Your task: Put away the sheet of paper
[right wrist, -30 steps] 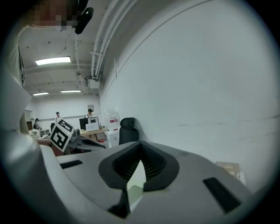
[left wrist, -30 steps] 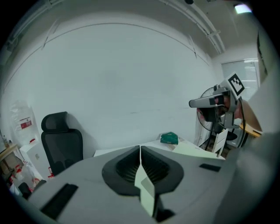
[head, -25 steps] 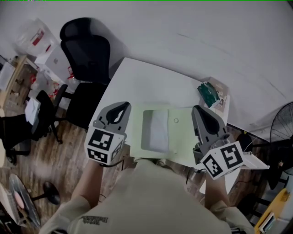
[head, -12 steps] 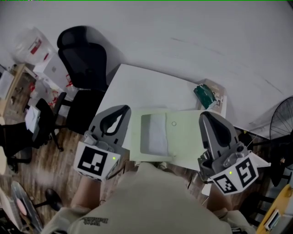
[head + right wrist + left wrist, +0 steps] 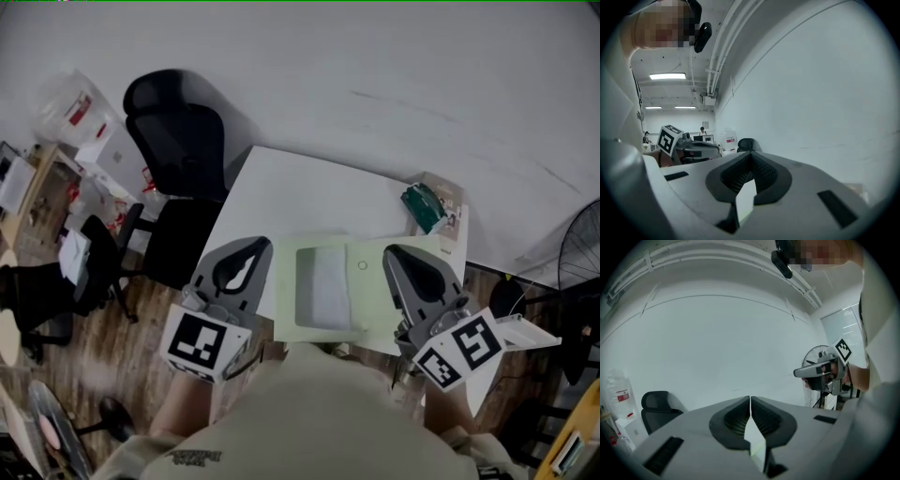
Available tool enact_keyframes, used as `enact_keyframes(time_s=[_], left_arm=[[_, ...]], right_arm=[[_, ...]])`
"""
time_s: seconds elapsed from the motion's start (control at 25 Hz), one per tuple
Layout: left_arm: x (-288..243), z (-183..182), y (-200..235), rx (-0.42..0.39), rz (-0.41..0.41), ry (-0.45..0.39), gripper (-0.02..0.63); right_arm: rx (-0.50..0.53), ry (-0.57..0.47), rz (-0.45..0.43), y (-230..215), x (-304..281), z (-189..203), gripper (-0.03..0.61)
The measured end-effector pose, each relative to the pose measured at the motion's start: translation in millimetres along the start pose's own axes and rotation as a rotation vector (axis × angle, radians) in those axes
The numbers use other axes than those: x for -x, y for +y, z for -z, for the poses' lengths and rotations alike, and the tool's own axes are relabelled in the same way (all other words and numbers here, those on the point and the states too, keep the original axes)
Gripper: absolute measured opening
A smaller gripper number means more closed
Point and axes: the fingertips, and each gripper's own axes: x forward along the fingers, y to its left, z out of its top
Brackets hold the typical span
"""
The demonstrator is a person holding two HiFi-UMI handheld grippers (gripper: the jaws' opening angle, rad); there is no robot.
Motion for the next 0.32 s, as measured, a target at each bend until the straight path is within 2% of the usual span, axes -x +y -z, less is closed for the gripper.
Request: enact_keyframes(time_s=[0.32], left_arm=[[-0.4, 7.0, 8.9, -0.001, -0.001, 0.014, 0.023]], right_arm=[[-0.002, 0.019, -0.003, 1.5, -13.6, 3.2, 0.023]])
